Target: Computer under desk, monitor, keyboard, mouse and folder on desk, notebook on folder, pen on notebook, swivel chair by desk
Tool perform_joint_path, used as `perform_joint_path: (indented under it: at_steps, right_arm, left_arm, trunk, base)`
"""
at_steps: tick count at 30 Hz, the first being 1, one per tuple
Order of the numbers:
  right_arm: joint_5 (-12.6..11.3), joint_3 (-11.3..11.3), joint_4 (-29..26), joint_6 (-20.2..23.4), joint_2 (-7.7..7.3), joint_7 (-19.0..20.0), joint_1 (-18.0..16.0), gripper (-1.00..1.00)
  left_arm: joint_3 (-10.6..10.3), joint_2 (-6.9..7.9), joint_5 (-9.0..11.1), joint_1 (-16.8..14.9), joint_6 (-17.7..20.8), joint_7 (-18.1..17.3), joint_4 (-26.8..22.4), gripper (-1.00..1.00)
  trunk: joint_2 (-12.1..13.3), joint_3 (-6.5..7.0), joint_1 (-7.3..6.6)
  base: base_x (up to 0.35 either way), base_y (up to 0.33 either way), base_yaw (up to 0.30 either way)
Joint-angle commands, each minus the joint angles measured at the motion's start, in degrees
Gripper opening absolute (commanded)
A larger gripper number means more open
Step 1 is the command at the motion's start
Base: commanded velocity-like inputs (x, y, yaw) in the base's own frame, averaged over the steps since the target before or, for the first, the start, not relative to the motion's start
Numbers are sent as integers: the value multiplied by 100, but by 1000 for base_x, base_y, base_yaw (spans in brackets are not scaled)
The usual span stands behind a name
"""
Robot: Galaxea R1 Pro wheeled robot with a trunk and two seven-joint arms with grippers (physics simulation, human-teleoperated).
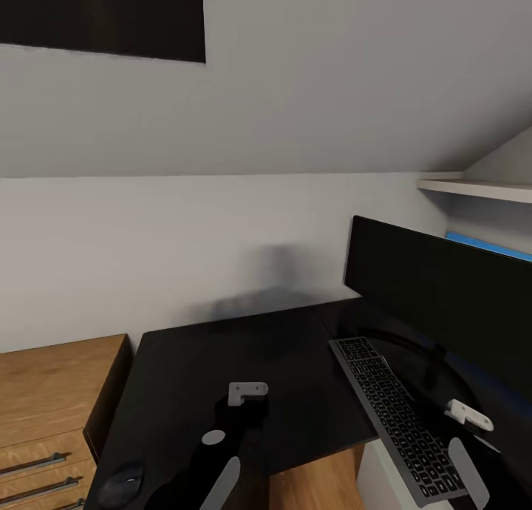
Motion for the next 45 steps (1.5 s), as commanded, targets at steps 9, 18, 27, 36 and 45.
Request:
perform_joint_path:
  at_steps: [9, 18, 27, 36, 45]
  right_arm:
    - [-104, 4, -11, 49, 0, 24, -4, 100]
    - [-389, 4, -13, 60, -6, 42, -4, 100]
    - [-414, 4, -13, 72, -5, 41, -4, 100]
    - [-415, 2, -13, 73, 0, 39, -4, 100]
    - [-413, 4, -13, 73, 2, 37, -4, 100]
  left_arm:
    - [-17, 2, 49, -6, 13, 49, -5, 100]
    - [-55, 2, 52, -6, 13, 49, 2, 100]
    - [-62, -7, 44, -6, 13, 56, 14, 100]
    - [-60, 0, 55, -6, 13, 51, 23, 100]
    - [-55, 22, 60, -6, 13, 42, 49, 100]
  trunk:
    - [-366, -169, 198]
    - [-727, -330, 396]
    - [-967, -438, 527]
    - [-967, -438, 527]
    - [-967, -438, 527]
  base:
    - [0, 0, 0]
    - [0, 0, 0]
    - [0, 0, 0]
    - [0, 0, 0]
    - [0, 0, 0]
